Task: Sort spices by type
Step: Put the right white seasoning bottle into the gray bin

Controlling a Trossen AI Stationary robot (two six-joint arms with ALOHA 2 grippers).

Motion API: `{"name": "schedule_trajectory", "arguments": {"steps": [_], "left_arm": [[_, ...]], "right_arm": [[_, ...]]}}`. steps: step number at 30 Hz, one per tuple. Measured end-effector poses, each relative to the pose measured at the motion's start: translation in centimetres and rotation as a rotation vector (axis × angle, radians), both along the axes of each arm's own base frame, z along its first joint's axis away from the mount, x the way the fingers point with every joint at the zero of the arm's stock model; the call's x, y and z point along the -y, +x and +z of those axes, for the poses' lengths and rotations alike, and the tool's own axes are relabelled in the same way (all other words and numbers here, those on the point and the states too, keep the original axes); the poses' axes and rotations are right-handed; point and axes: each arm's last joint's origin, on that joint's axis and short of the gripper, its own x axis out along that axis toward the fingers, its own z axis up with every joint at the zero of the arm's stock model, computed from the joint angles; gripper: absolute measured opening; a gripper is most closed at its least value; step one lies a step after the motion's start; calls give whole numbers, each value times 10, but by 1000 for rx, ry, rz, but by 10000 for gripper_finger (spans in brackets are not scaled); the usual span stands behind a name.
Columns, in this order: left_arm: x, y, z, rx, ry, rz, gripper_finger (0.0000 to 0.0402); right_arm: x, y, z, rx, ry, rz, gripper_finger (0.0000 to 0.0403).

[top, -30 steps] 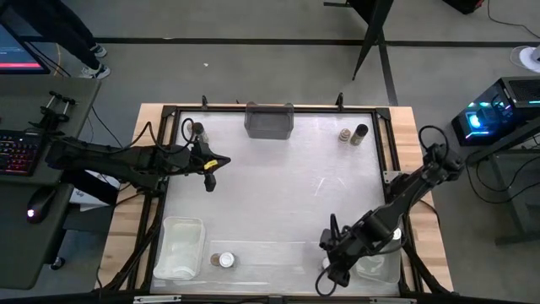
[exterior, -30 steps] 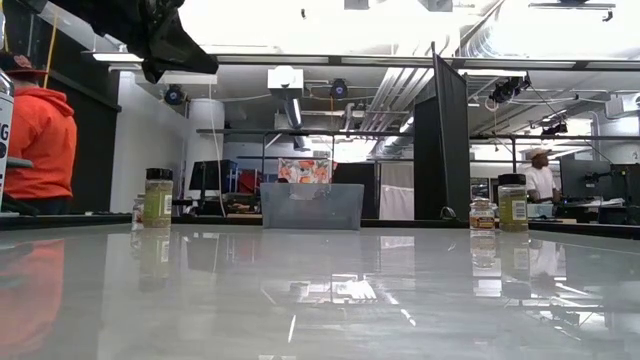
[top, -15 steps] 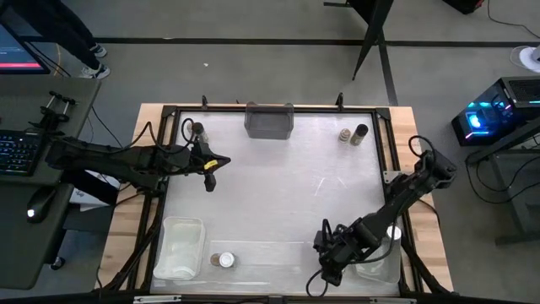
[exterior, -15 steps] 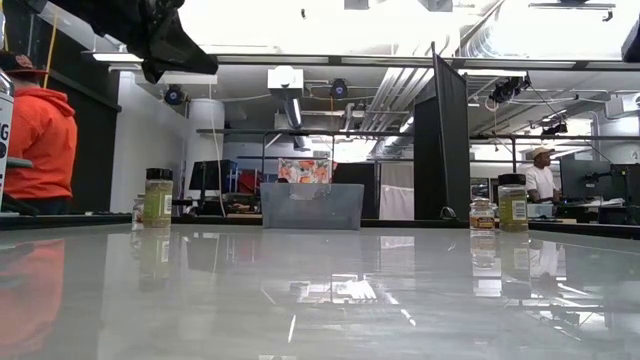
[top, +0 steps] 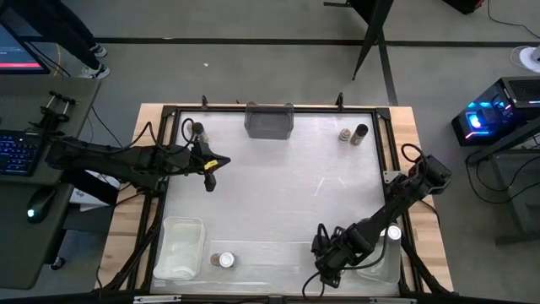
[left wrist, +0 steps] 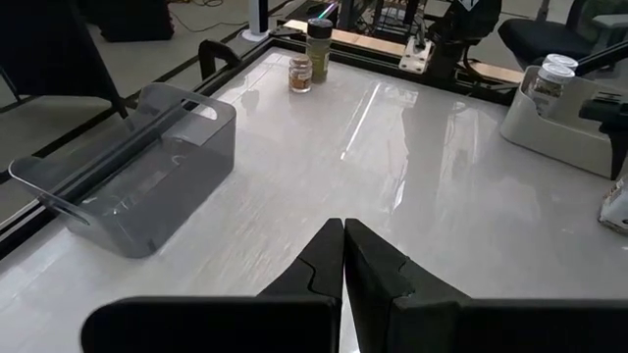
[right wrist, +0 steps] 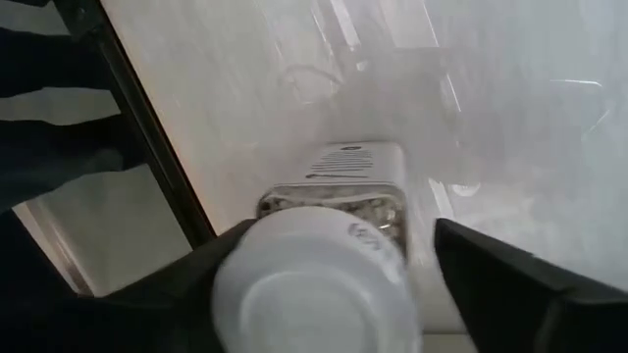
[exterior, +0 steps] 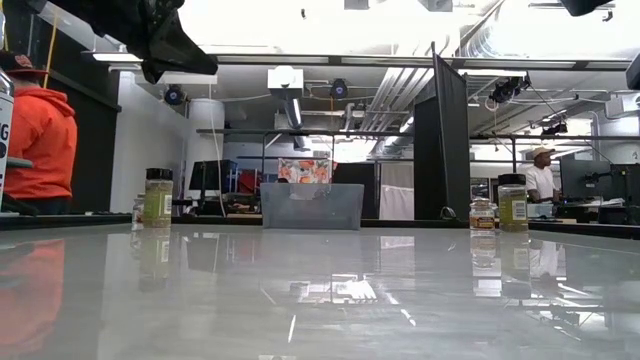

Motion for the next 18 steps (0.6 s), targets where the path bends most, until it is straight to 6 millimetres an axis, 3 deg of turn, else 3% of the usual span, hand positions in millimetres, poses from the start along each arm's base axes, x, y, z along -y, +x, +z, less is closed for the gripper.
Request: {"name": "schedule_trajectory", "arguments": {"steps": [4, 7, 12, 18], "left_arm": [[-1, -1, -1, -14, 8, 15, 0], [-1, -1, -2, -24, 10, 18, 0], [-1, -1, -2, -27, 10, 18, 0], [-1, -1, -2, -27, 11, 19, 0]], "right_arm": [[2, 1, 3, 11, 4, -6, 192], [6, 2, 11, 16, -7, 1, 191], [23, 2, 53, 96, -46, 11, 191], [49, -24, 103, 61, -158, -47, 191]]}}
